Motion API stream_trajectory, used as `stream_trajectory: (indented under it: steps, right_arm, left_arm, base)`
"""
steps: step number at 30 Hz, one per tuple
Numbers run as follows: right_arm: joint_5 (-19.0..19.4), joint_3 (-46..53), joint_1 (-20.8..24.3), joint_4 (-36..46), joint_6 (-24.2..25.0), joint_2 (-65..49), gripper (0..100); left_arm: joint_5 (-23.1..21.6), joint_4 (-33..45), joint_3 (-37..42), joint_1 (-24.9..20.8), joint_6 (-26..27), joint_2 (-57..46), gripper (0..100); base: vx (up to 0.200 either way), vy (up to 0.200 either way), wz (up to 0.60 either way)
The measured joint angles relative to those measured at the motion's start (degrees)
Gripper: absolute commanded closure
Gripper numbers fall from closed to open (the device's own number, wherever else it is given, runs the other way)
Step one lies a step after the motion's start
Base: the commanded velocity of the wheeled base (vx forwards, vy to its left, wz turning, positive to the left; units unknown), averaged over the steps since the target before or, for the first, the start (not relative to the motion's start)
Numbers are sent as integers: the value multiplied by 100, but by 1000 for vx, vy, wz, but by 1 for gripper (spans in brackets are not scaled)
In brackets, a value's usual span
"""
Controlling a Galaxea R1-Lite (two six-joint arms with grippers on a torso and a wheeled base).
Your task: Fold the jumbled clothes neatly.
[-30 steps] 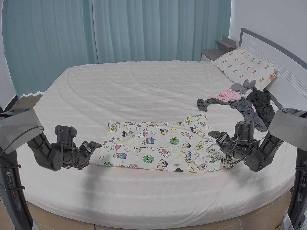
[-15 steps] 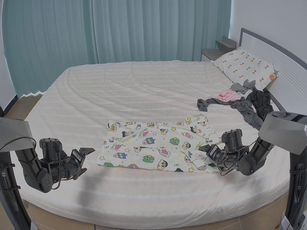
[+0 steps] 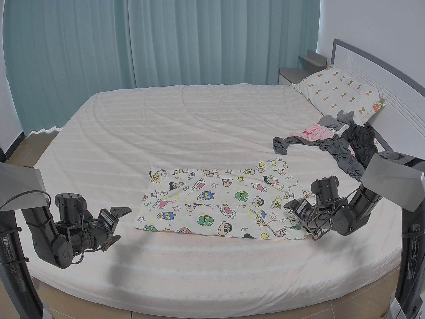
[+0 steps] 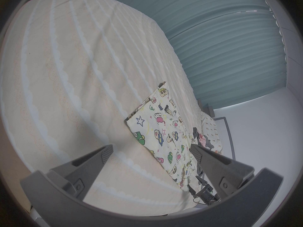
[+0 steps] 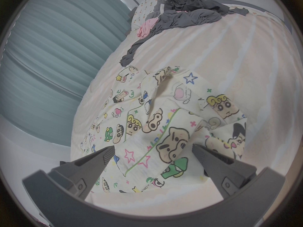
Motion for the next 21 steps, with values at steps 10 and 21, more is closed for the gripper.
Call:
stream_trajectory:
  steps: [10, 21]
  right_arm:
    - [-597, -180, 574, 268, 675, 9, 0]
    - [-540, -224, 452, -132, 1133, 185, 0]
  left_arm:
    - [11, -2, -5, -11, 5, 17, 0]
    - [30, 0, 6, -17, 9, 28, 0]
  base:
    - [0, 0, 0]
    - [0, 0, 0]
